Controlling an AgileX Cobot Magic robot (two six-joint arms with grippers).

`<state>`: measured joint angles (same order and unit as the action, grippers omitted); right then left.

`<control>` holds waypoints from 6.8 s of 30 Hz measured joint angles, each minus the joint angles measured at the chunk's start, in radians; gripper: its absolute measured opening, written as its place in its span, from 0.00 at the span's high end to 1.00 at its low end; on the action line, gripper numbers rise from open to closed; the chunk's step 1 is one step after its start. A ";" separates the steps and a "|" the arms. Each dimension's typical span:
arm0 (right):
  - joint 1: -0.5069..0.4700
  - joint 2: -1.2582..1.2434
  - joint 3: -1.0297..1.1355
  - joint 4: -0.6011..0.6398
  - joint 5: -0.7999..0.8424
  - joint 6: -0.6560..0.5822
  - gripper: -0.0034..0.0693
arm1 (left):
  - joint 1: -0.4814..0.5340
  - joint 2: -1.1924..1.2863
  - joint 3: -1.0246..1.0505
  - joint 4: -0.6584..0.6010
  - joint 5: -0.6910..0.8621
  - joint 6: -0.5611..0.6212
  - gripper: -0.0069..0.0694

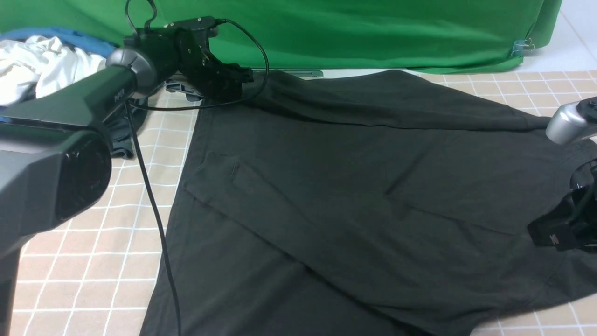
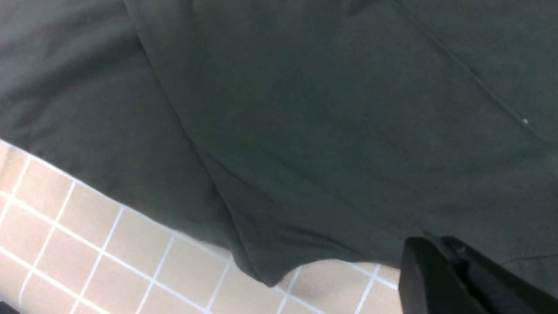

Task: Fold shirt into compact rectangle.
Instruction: 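Grab the top left corner of the dark shirt with the left gripper, then fold the left side of the dark shirt inward over its body with the left gripper, then grasp the near edge of the shirt at its hem and shoulder corners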

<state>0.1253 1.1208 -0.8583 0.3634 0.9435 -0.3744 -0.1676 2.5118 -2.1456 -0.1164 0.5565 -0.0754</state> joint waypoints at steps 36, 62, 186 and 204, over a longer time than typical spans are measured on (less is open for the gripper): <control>0.000 0.000 0.000 0.000 -0.015 0.004 0.89 | -0.023 -0.365 0.028 0.001 0.646 0.153 0.86; -0.003 0.004 0.000 -0.051 -0.177 0.041 0.88 | -0.032 -0.531 0.487 -0.043 0.657 0.056 0.55; -0.159 -0.095 -0.100 -0.100 0.193 0.086 0.90 | -0.418 -0.997 1.529 0.165 0.278 -0.521 0.26; -0.159 -0.097 -0.076 -0.097 0.267 0.081 0.81 | -0.420 -1.283 1.525 0.266 0.492 -0.519 0.86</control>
<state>-0.0336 1.0238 -0.9339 0.2668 1.2102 -0.2930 -0.5881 1.2292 -0.6208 0.1499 1.0484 -0.5940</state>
